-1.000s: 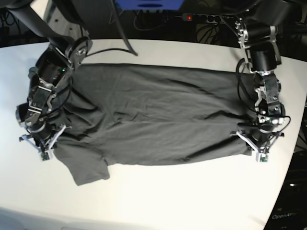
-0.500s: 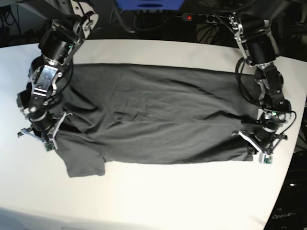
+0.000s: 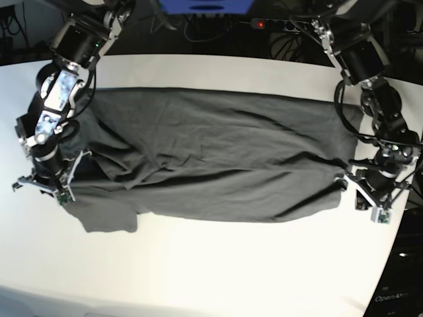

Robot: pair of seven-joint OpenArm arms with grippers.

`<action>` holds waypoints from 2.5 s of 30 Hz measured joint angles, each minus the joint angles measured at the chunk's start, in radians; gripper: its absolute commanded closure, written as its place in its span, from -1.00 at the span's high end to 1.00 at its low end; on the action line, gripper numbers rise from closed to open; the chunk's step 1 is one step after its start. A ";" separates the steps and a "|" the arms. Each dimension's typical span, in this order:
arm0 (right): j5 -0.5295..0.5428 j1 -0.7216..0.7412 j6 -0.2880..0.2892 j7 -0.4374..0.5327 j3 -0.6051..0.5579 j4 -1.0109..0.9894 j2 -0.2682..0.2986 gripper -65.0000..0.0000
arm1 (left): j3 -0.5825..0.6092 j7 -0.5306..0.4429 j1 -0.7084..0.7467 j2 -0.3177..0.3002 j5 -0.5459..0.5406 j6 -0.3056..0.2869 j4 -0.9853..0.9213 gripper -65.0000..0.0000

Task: Fold the T-shirt properly
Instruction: 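Regrasp the shirt's side edge with the left gripper near the hem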

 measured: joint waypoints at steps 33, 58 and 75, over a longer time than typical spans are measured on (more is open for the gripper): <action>0.000 -0.022 0.000 0.033 -0.001 0.027 0.002 -1.00 | 0.061 -0.194 -0.508 -0.157 0.008 0.000 -0.937 0.06; 0.000 -0.019 0.000 0.034 -0.016 0.027 0.002 -1.00 | 0.136 -0.377 -0.513 -0.183 0.006 0.098 -1.149 0.07; 0.001 -0.022 0.000 0.034 -0.021 0.029 0.002 -1.00 | 0.137 -0.534 -0.495 -0.156 -0.008 0.094 -1.250 0.07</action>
